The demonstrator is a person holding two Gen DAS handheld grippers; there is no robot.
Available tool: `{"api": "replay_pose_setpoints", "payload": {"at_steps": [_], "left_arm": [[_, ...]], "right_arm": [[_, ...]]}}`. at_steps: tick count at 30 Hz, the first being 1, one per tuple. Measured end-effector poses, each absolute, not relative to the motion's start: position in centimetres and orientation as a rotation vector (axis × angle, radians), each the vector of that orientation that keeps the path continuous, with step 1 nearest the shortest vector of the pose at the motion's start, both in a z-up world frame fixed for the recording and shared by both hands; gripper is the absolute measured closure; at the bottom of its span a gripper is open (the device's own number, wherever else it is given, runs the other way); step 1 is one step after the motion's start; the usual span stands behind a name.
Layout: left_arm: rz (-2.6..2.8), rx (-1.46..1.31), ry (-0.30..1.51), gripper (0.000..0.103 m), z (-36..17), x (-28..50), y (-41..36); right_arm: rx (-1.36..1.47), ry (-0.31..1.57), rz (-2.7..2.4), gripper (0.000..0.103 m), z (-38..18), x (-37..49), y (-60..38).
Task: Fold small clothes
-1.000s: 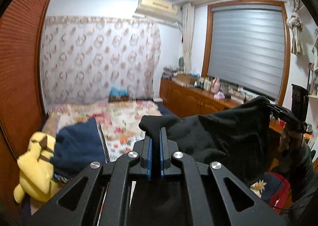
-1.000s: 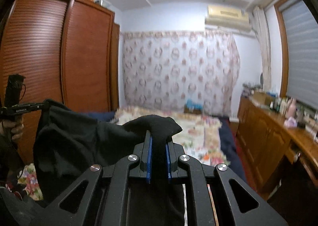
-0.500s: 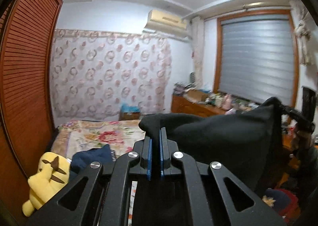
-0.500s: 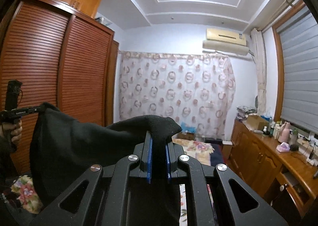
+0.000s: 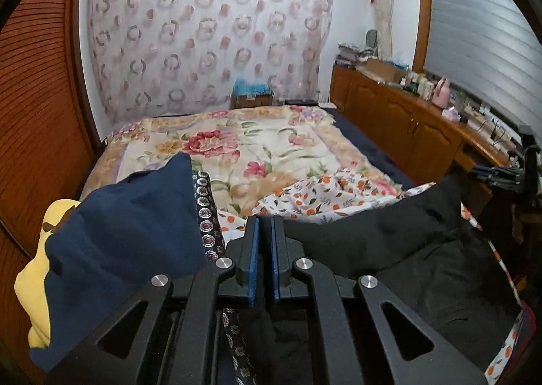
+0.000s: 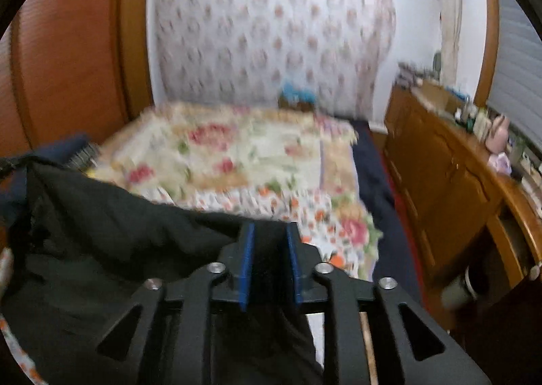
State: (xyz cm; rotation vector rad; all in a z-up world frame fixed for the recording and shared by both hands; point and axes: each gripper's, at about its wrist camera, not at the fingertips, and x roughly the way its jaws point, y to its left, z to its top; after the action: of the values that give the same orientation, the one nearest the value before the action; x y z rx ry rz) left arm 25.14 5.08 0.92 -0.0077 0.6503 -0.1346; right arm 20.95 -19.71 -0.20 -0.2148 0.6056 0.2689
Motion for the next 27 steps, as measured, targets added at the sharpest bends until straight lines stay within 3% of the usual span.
{"api": "replay_pose_setpoints", "payload": {"at_steps": [1, 3, 4, 6, 8, 27], "left_arm": [[-0.138, 0.008, 0.652, 0.085, 0.9, 25.1, 5.0], [-0.147, 0.009, 0.649, 0.058, 1.1, 24.8, 5.0], [-0.156, 0.007, 0.651, 0.054, 1.2, 24.4, 5.0], [-0.177, 0.017, 0.652, 0.032, 1.6, 24.3, 4.9], [-0.201, 0.024, 0.642, 0.021, 1.7, 23.4, 4.4], [-0.296, -0.024, 0.788, 0.021, -5.8, 15.1, 0.0]], "right_arm": [[-0.223, 0.631, 0.28, 0.067, -0.9, 21.6, -19.2], [-0.234, 0.657, 0.299, 0.061, -1.7, 22.3, -18.5], [-0.237, 0.659, 0.302, 0.06, -1.9, 22.4, -18.4], [-0.222, 0.665, 0.311, 0.054, -1.7, 22.7, -18.4], [-0.197, 0.666, 0.324, 0.052, -0.8, 23.1, -19.6], [-0.059, 0.707, 0.333, 0.052, -4.6, 15.8, -25.3]]}}
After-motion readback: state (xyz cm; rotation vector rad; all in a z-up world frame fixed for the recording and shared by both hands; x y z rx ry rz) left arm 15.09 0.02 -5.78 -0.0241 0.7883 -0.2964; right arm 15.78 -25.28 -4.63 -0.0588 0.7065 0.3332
